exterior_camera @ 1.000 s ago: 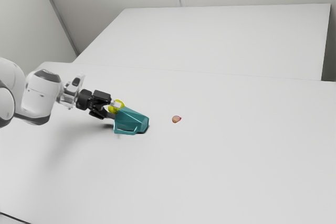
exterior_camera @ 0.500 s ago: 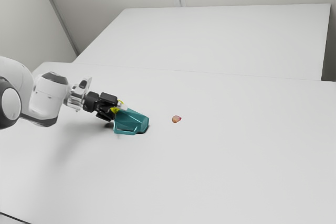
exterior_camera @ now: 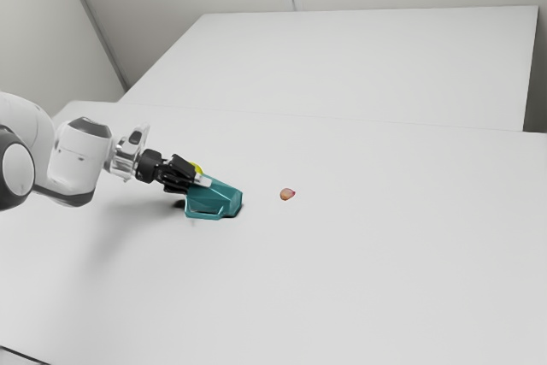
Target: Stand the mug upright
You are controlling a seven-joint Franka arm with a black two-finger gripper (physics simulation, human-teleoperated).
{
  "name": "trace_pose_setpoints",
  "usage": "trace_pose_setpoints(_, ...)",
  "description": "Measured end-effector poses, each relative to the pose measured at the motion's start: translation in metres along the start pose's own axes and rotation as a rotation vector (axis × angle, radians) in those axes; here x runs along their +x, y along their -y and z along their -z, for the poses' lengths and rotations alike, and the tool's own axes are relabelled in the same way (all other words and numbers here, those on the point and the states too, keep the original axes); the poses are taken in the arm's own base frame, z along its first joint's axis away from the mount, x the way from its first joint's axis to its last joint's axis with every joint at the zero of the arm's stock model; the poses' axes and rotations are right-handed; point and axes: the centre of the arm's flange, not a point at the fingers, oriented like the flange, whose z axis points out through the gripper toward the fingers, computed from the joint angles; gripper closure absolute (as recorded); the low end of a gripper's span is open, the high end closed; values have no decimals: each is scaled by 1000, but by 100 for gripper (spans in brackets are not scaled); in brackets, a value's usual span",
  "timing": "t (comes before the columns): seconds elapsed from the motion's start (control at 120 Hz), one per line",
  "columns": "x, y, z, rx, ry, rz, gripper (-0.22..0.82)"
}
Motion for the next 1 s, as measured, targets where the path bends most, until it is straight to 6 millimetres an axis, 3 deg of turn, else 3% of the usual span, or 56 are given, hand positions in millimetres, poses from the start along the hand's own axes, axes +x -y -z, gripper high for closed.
trace_pose_setpoints(0.6, 7, -28, 8, 11, -8, -48, 77)
trace_pose_setpoints(0.733, 10, -48, 19, 22, -20, -82, 78)
trace_pose_setpoints(1.0, 10, -113, 35, 145, 100, -199, 78)
